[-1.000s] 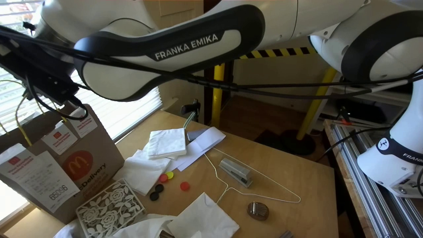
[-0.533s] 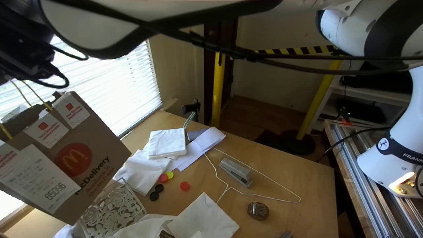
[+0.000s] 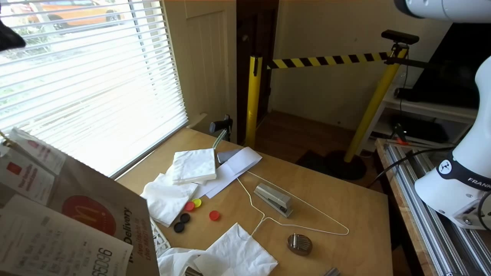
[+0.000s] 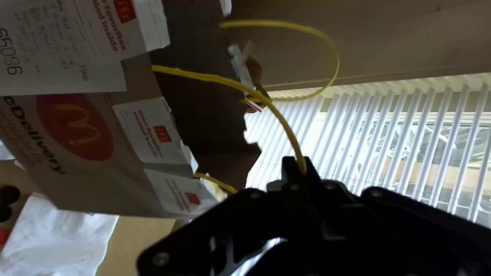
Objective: Move the brown bag
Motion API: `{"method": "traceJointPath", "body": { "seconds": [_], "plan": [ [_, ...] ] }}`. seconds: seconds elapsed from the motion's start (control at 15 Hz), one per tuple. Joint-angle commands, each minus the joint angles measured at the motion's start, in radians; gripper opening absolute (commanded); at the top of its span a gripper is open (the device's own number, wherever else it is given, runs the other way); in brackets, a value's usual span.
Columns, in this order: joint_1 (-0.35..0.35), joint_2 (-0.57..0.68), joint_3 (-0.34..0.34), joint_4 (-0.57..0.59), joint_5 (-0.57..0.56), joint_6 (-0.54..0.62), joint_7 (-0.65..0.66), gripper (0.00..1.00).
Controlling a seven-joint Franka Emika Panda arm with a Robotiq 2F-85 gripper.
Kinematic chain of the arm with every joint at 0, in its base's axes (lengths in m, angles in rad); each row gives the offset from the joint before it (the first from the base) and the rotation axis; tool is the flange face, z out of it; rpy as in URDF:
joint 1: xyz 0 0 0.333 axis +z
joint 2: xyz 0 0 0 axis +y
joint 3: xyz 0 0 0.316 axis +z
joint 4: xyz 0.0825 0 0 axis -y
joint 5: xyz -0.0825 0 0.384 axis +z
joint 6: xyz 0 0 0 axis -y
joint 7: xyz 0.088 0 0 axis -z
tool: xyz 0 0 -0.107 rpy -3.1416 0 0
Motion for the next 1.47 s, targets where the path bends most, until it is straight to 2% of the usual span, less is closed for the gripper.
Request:
{"method": "traceJointPath", "body": {
  "seconds": [0.0,0.27,0.53,0.8,0.87,1.0,1.4],
  "plan": [
    [0.008,-0.184,-0.059,-0.236,-0.031,-0.009,0.112,0.01],
    [0.010,-0.307,-0.073,-0.406,-0.034,0.025,0.106,0.01],
    [0.019,-0.456,-0.084,-0.580,-0.048,0.010,0.132,0.01],
    [0.027,-0.620,-0.084,-0.759,-0.058,-0.063,0.191,0.01],
    [0.034,-0.663,-0.086,-0.806,-0.069,-0.093,0.231,0.01],
    [0.009,-0.752,-0.043,-0.896,-0.084,-0.193,0.295,0.01],
    [-0.036,-1.012,0.047,-1.135,-0.098,-0.587,0.456,0.01]
  ]
}}
